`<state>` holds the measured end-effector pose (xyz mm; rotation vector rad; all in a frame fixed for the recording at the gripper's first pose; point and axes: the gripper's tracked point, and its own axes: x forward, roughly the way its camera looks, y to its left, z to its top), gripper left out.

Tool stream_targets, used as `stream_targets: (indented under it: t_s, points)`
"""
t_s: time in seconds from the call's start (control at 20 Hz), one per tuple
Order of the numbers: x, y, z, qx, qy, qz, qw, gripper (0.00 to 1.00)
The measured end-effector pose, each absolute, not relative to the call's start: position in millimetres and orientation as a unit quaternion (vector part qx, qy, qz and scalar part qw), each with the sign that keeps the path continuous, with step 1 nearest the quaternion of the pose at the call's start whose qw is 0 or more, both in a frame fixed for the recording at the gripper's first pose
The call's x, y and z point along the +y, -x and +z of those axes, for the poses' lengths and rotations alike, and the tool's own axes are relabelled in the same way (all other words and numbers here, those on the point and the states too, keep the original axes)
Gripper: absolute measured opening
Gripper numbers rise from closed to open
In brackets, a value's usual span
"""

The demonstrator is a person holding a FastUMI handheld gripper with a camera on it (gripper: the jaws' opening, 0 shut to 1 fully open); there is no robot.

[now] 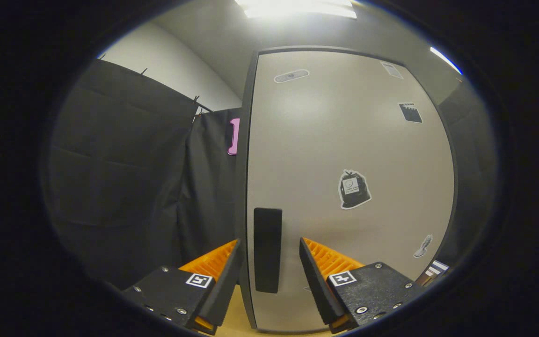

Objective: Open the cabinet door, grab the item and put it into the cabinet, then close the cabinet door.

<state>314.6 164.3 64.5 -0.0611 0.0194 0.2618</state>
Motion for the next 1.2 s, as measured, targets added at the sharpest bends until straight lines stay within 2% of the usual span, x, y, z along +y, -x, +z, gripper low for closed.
stream_targets:
  t_s: [0.2, 0.25, 0.55, 1.2]
  points:
    - [171, -323, 52, 0.033, 0.047, 0.137, 0.989, 0.57]
    - [172, -323, 50, 0.037, 0.053, 0.137, 0.988, 0.49]
    - [171, -317, 50, 0.070, 0.016, 0.153, 0.986, 0.17]
    - [163, -269, 64, 0.090, 0.009, 0.213, 0.973, 0.17]
